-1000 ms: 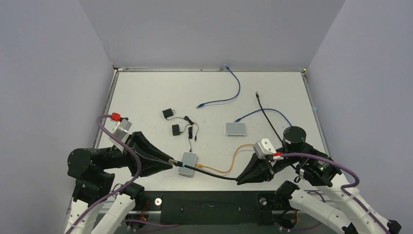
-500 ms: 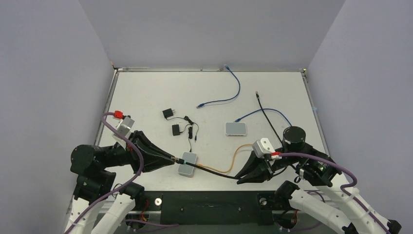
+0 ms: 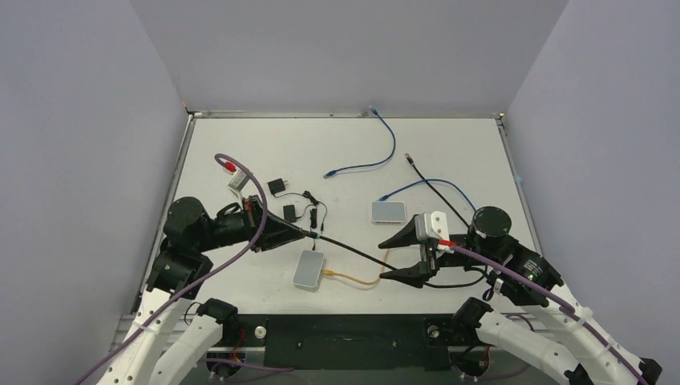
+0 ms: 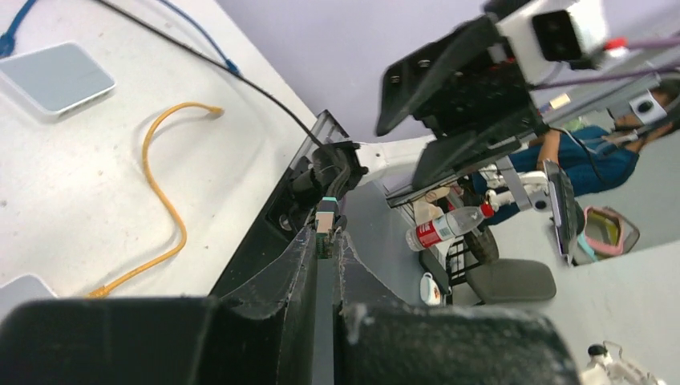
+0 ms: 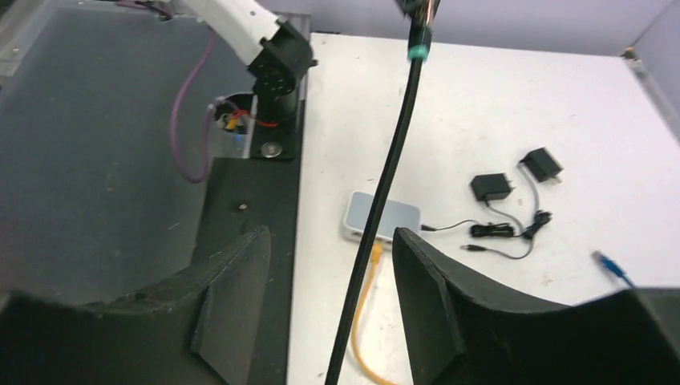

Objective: Insert the plug into the switch port
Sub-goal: Pick up the connector from the center of the board.

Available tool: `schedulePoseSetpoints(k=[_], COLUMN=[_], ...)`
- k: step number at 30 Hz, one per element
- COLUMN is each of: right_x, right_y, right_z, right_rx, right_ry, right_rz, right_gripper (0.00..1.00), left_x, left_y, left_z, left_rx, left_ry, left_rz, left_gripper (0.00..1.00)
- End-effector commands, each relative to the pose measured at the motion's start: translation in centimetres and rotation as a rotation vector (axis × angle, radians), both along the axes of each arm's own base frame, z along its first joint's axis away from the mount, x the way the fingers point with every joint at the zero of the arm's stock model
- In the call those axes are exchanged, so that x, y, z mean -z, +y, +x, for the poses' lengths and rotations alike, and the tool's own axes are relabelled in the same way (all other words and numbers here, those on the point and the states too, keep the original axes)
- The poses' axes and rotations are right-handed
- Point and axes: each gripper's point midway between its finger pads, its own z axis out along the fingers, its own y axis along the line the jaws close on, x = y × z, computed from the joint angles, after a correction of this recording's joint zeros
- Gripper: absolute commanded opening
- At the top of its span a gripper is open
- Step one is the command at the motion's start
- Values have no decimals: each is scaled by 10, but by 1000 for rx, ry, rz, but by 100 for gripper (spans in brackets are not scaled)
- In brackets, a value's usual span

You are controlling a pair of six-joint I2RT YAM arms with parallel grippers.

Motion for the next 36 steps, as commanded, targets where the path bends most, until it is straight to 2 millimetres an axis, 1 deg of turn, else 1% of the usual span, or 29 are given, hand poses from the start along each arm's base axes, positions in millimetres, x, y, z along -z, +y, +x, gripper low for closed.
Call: schedulePoseSetpoints(k=[1, 3, 4, 5, 6, 7, 8, 9, 10, 11, 14, 19, 20, 21, 22, 23, 26, 29, 36], right_x=[-39, -35, -31, -28, -21, -14, -12, -7, -5, 1, 10, 23, 28, 26, 31, 30, 37, 43, 62], right_y=[15, 22, 29, 31, 38, 42, 47, 52, 56, 64, 76, 97, 98, 102, 104, 107, 114, 119, 126], right_z=[35, 45, 49, 57, 61, 71, 70, 79, 81, 81, 91, 97, 98, 100, 101, 101, 102, 101, 100], right_rx=[119, 137, 128, 157, 149, 177, 167, 191, 197, 185, 200, 197, 202, 210, 209, 211, 202, 189, 174], right_ry=[-165, -210, -242, -262, -291, -301, -333, -346, -375, -381, -404, -375, -370, -367, -359, -354, -339, -325, -292], right_rz=[100, 80, 61, 44, 16, -16, -28, -59, -77, -97, -140, -133, -135, -118, -123, -110, -119, -131, -173], right_gripper=[54, 54, 54, 54, 53, 53, 53, 53, 52, 52, 50, 44, 43, 41, 41, 39, 37, 36, 35], left_x=[23, 35, 43, 46, 52, 55, 60, 62, 66, 68, 78, 91, 92, 93, 94, 95, 97, 101, 102], left_y=[0, -2, -3, -3, -5, -5, -6, -6, -6, -6, -7, -7, -7, -7, -7, -7, -7, -8, -7], left_z=[28, 35, 39, 40, 42, 43, 45, 46, 48, 49, 51, 53, 54, 54, 55, 56, 57, 58, 57], left_rx=[-102, -119, -124, -127, -127, -129, -131, -135, -141, -144, -152, -158, -160, -162, -164, -166, -171, -173, -175], left_ry=[89, 142, 165, 190, 209, 230, 243, 258, 271, 279, 321, 361, 368, 370, 376, 379, 390, 403, 408], left_rz=[34, 39, 41, 36, 37, 33, 33, 30, 33, 33, 35, 41, 40, 40, 38, 37, 32, 33, 28], left_gripper=[0, 0, 0, 0, 0, 0, 0, 0, 0, 0, 0, 0, 0, 0, 0, 0, 0, 0, 0])
